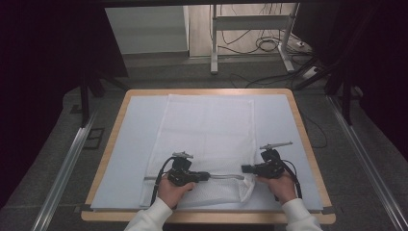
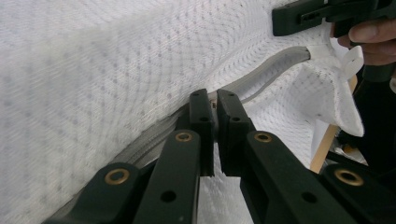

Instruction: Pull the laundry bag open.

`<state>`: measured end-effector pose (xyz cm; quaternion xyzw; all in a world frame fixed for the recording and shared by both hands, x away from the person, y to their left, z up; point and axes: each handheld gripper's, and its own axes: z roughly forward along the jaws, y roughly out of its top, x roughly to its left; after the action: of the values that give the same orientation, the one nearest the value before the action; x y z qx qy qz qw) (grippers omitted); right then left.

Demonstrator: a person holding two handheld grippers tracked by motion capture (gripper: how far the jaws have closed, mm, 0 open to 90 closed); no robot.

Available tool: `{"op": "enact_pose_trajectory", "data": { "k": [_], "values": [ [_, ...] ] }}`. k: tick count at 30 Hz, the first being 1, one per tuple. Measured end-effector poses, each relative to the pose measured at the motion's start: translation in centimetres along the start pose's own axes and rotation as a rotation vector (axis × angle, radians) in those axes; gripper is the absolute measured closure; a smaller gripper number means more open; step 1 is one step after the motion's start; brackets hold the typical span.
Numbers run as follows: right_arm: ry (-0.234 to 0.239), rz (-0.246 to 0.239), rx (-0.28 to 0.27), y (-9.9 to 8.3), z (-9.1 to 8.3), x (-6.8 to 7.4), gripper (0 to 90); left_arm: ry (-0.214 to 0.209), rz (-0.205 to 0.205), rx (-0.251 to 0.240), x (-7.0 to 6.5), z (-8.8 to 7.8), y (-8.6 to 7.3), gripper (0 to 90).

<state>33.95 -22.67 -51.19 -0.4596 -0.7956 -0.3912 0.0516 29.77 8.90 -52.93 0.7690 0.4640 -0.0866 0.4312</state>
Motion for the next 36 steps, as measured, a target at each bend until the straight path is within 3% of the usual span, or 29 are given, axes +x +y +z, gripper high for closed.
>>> {"op": "enact_pose_trajectory", "data": {
  "k": [36],
  "values": [
    [-0.010,-0.004,0.006,-0.1,0.2,-0.2,88.3,0.028,-0.022,-0.014,1.4,-2.0,-0.8,86.5]
  ]
}}
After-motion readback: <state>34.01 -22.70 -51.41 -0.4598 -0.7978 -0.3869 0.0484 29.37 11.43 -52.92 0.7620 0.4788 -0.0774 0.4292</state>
